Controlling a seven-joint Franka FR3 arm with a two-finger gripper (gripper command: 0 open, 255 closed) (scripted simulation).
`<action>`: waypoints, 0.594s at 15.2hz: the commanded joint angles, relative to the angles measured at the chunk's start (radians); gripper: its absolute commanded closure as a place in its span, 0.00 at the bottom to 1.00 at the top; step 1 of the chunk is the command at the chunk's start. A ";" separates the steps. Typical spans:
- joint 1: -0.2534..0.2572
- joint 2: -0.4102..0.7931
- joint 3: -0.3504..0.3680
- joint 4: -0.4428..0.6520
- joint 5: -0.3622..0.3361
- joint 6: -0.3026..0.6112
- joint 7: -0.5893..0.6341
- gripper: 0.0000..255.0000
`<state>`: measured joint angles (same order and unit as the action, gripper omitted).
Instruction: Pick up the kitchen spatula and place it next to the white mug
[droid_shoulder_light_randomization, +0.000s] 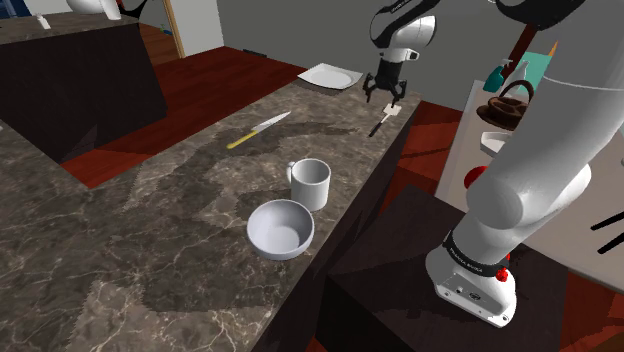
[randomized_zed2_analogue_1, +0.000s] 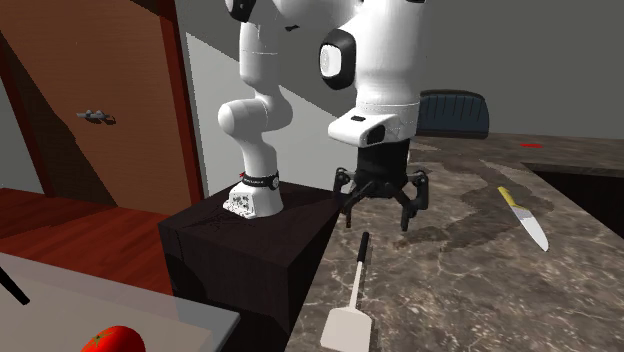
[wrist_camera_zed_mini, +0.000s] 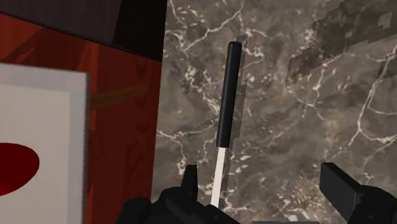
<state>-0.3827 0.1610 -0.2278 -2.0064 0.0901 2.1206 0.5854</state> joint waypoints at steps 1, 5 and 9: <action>-0.018 0.037 -0.017 0.020 0.016 0.010 0.031 0.00; -0.045 0.094 -0.038 0.040 0.042 0.038 0.057 0.00; -0.046 0.120 -0.033 0.017 0.053 0.085 0.049 0.00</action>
<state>-0.4291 0.2781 -0.2621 -1.9801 0.1414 2.1936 0.6346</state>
